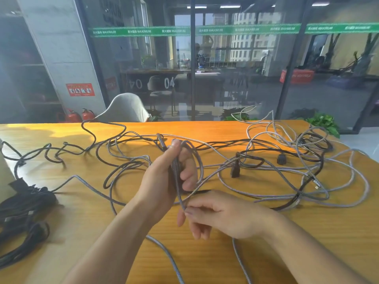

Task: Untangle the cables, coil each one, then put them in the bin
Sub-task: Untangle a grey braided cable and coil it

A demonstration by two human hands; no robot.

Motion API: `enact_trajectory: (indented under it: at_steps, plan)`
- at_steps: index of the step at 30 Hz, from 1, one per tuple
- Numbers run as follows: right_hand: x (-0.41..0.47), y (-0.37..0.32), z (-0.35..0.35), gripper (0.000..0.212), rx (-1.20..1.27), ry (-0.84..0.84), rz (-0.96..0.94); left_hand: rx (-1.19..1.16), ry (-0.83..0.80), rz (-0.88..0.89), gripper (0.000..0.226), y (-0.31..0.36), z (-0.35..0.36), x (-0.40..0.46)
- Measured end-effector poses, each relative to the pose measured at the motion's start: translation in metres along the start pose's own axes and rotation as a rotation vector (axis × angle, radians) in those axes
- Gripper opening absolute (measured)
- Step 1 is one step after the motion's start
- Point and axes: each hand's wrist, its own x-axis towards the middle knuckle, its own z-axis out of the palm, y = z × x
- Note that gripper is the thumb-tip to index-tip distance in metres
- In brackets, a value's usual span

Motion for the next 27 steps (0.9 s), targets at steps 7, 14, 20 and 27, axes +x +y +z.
enact_trajectory:
  at_steps: [7,14,20,27]
  plan:
    - [0.002,0.019,-0.021,0.073,-0.356,0.144,0.074,0.001,-0.323,-0.188,0.036,0.005,-0.004,-0.006]
    - [-0.031,0.028,-0.072,0.044,-0.499,0.329,0.248,0.051,-0.482,-0.258,0.039,0.018,-0.019,-0.007]
    - [-0.048,0.028,-0.092,0.051,-0.343,0.580,0.235,0.098,-0.518,-0.300,0.039,0.016,-0.017,-0.007]
    - [-0.014,0.010,-0.046,0.053,-0.588,1.087,0.070,0.429,-0.425,-0.306,0.036,-0.001,0.002,-0.006]
